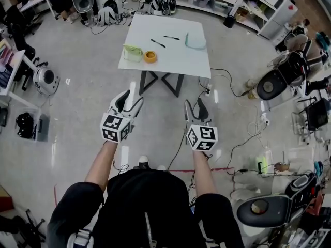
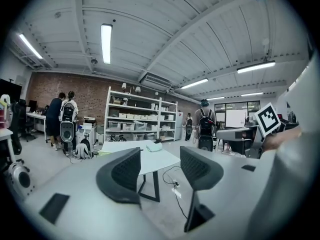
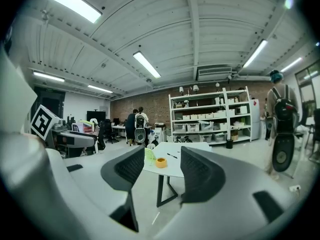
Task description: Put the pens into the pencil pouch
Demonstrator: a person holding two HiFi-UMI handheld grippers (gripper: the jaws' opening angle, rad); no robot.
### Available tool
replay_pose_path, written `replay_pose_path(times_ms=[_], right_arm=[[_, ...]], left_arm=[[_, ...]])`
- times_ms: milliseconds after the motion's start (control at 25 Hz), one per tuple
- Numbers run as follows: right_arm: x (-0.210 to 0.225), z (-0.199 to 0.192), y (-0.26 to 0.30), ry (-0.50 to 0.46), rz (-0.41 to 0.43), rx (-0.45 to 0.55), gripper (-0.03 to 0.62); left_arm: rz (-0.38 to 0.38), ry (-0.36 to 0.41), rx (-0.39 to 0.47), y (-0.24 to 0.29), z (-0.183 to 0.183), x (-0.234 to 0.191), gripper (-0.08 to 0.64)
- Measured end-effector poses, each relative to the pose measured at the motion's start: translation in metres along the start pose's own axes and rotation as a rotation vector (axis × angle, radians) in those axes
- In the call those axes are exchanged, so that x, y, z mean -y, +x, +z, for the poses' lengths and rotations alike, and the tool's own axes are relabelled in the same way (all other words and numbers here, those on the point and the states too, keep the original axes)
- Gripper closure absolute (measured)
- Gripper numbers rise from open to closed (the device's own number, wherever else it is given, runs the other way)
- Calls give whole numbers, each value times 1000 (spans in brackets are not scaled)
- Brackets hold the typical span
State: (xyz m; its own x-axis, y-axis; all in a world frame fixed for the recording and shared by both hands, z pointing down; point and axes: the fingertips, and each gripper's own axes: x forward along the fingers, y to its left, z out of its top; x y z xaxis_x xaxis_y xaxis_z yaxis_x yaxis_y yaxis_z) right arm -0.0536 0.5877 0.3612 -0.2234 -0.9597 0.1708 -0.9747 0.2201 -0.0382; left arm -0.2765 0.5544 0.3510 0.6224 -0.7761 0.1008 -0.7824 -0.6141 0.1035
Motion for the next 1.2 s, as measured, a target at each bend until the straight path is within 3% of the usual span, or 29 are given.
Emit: replay_pose_path(times_ms=[400,720,1200], right_arm=[[-11,-6,23,31,-14,-23,371],[11,-3,41,34,-30,-20,376],[82,19,160,45,24,-23,376]], left_arm=[[-75,28,-10,21,1,-11,310],[-94,19,-30,56,-4,-15,310],[-60,37,-52,174,12,-51,310]])
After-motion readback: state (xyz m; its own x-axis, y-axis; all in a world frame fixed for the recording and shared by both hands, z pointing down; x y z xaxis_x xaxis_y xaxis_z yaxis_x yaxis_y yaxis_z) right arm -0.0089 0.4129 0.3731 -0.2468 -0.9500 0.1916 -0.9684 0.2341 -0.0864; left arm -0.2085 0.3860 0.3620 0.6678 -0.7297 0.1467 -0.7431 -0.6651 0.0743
